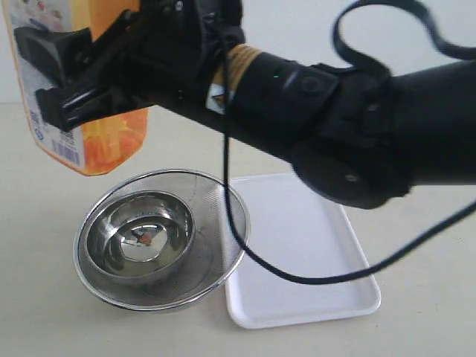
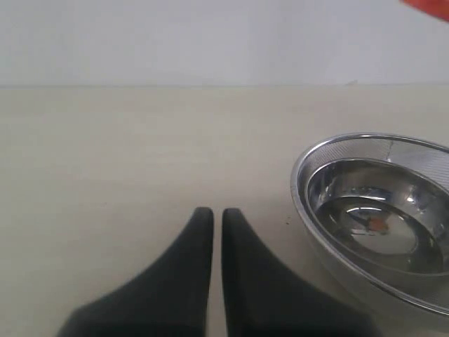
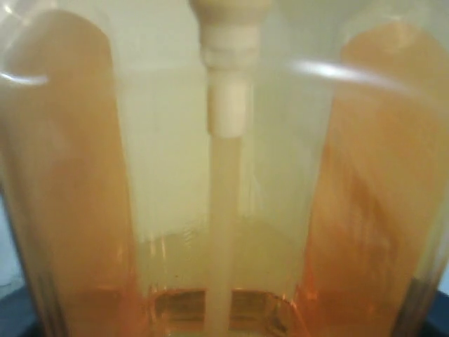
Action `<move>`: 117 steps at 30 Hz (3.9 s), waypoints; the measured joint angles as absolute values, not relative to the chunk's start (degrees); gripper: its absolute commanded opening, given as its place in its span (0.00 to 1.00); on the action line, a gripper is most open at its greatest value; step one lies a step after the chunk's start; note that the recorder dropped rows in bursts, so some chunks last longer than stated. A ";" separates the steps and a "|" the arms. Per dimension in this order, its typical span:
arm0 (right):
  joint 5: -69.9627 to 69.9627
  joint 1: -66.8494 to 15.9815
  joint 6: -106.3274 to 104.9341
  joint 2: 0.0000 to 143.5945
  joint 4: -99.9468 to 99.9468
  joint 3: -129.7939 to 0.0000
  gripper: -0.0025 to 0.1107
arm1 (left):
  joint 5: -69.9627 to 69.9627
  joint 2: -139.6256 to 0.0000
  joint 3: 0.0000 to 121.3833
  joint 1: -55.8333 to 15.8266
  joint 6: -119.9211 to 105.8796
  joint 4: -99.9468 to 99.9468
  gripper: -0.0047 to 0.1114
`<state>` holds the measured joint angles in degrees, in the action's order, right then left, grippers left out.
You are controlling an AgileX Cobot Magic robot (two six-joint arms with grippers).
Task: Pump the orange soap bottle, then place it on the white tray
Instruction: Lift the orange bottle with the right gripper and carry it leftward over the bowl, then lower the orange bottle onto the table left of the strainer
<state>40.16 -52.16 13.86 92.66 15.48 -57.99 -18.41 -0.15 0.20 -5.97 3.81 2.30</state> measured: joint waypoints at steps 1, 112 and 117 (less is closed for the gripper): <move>40.16 -52.63 14.12 94.50 15.34 -59.69 0.02 | -18.41 -0.15 0.20 -5.97 3.81 2.30 0.08; 37.85 -58.82 0.00 131.91 -3.63 -88.41 0.78 | -18.41 -0.15 0.20 -5.97 3.81 2.30 0.08; 37.14 -58.82 -0.39 130.17 -4.31 -88.41 0.78 | -18.41 -0.15 0.20 -5.97 3.81 2.30 0.08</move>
